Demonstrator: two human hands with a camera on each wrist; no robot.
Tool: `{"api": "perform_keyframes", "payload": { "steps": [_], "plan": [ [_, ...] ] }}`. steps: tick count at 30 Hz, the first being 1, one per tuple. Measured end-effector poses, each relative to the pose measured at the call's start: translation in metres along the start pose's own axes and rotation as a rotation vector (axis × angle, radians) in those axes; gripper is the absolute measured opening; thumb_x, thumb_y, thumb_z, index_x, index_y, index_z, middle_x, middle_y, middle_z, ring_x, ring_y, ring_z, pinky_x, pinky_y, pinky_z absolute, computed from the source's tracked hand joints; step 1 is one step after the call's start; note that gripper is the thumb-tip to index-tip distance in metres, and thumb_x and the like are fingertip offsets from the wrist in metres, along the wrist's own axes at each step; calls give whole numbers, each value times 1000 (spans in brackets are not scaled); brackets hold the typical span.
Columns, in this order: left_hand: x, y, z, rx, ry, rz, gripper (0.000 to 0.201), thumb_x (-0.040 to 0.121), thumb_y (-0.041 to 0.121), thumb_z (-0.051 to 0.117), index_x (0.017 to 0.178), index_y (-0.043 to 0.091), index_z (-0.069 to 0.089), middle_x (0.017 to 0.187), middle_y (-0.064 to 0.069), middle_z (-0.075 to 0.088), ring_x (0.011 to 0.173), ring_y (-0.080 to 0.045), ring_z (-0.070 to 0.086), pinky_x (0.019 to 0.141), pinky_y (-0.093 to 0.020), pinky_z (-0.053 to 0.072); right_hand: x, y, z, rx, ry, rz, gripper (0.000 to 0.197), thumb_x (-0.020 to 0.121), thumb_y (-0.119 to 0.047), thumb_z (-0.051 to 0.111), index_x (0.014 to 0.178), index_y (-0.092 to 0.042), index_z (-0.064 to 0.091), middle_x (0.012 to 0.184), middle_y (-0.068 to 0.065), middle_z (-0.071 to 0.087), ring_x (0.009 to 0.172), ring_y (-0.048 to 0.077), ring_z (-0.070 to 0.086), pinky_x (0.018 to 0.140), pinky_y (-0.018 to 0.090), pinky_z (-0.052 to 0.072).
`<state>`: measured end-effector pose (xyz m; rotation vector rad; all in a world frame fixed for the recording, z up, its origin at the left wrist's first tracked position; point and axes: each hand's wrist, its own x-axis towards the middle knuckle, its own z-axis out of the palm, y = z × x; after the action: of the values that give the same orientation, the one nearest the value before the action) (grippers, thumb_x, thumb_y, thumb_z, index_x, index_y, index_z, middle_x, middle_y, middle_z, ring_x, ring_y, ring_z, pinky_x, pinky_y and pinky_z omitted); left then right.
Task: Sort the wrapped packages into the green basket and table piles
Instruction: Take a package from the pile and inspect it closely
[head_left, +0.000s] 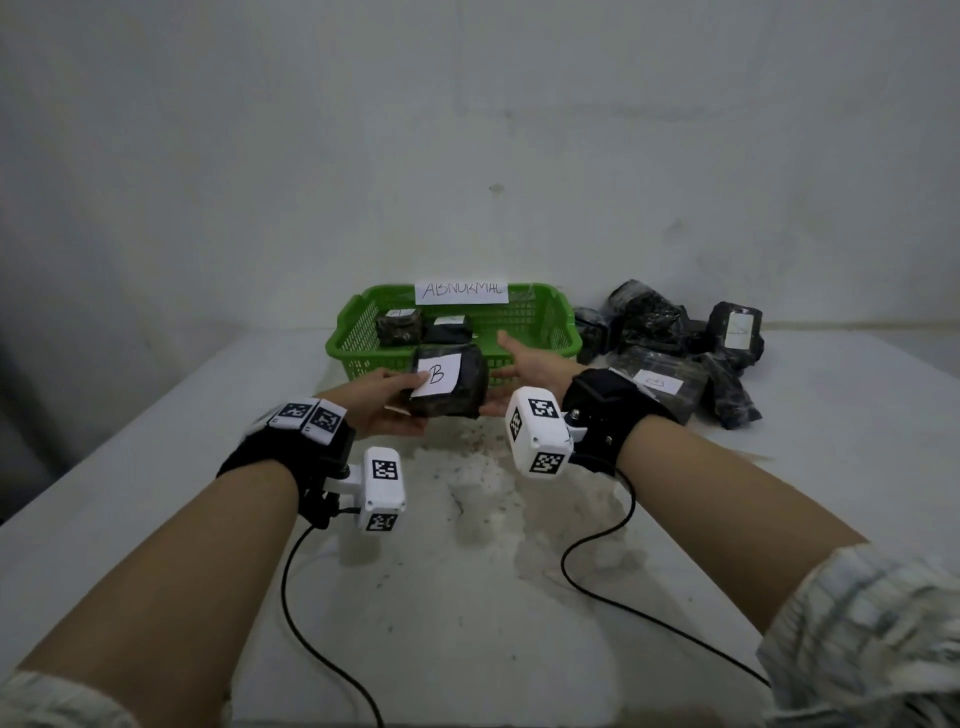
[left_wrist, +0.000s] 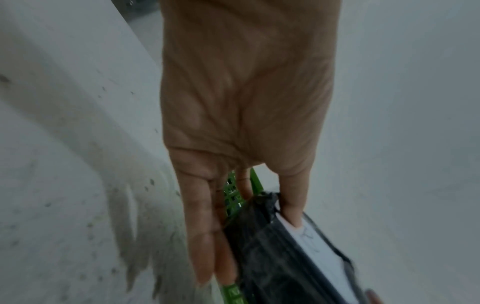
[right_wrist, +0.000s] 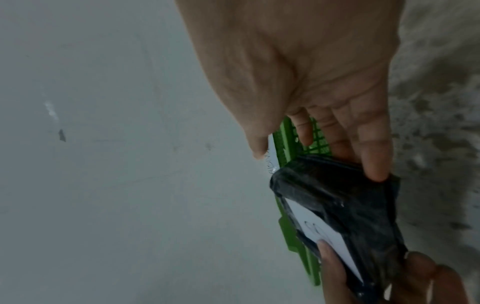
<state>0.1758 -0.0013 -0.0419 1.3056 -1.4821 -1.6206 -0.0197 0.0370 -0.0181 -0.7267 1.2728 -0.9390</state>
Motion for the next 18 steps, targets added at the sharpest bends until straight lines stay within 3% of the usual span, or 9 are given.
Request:
{"api": "perform_keyframes", "payload": {
  "steps": [2, 6, 9, 10, 11, 13, 15, 18],
  "plan": [
    [-1, -7, -5, 13, 34, -63, 28, 96, 19, 52, 117, 1, 51, 90, -17, 61, 52, -20, 68, 53, -31, 59, 6, 6, 6, -18, -10, 21, 51, 95, -32, 54, 135, -4, 38, 131, 17, 48, 76, 32, 60, 51, 38, 57],
    [0, -11, -13, 24, 98, -133, 31, 97, 9, 45, 127, 3, 43, 103, -26, 60, 47, -25, 67, 52, -37, 57, 24, 19, 27, -101, 20, 54, 13, 92, -9, 60, 101, -1, 55, 98, 18, 58, 70, 28, 59, 56, 35, 57],
    [3, -12, -23, 17, 171, -127, 30, 96, 4, 45, 126, 1, 45, 105, -26, 58, 44, -26, 66, 51, -36, 56, 39, 22, 41, -196, 44, 29, 10, 89, -6, 63, 90, 3, 57, 88, 17, 61, 77, 30, 60, 85, 45, 53],
    [4, -13, -27, 14, 187, -131, 27, 96, 3, 46, 122, 1, 46, 103, -24, 58, 45, -26, 66, 51, -35, 57, 40, 22, 44, -216, 54, 31, 10, 89, -4, 61, 84, 3, 57, 81, 16, 61, 74, 30, 60, 87, 46, 52],
    [4, -15, -31, 12, 198, -138, 23, 96, 3, 47, 119, 1, 48, 103, -23, 58, 47, -25, 66, 50, -33, 57, 41, 22, 46, -228, 70, 31, 13, 90, -2, 59, 79, 2, 55, 72, 15, 60, 65, 29, 60, 81, 44, 53],
    [4, -19, -37, 23, 211, -149, 20, 95, 4, 50, 113, -2, 50, 106, -24, 58, 52, -25, 67, 50, -31, 58, 41, 22, 49, -261, 94, 21, 18, 91, -1, 57, 74, 1, 53, 50, 11, 58, 40, 23, 58, 54, 34, 53],
    [3, -21, -40, 60, 219, -157, 19, 94, 6, 52, 111, -3, 51, 97, -23, 60, 47, -22, 66, 47, -28, 57, 41, 23, 49, -310, 105, 25, 21, 91, -1, 57, 71, 0, 53, 35, 6, 54, 25, 17, 51, 35, 20, 44],
    [3, -19, -37, 129, 241, -177, 21, 94, 10, 55, 109, -3, 52, 84, -18, 60, 40, -18, 64, 41, -24, 54, 37, 24, 51, -308, 79, 41, 23, 92, -4, 57, 70, -3, 53, 38, 6, 55, 27, 16, 50, 34, 18, 41]
  ]
}}
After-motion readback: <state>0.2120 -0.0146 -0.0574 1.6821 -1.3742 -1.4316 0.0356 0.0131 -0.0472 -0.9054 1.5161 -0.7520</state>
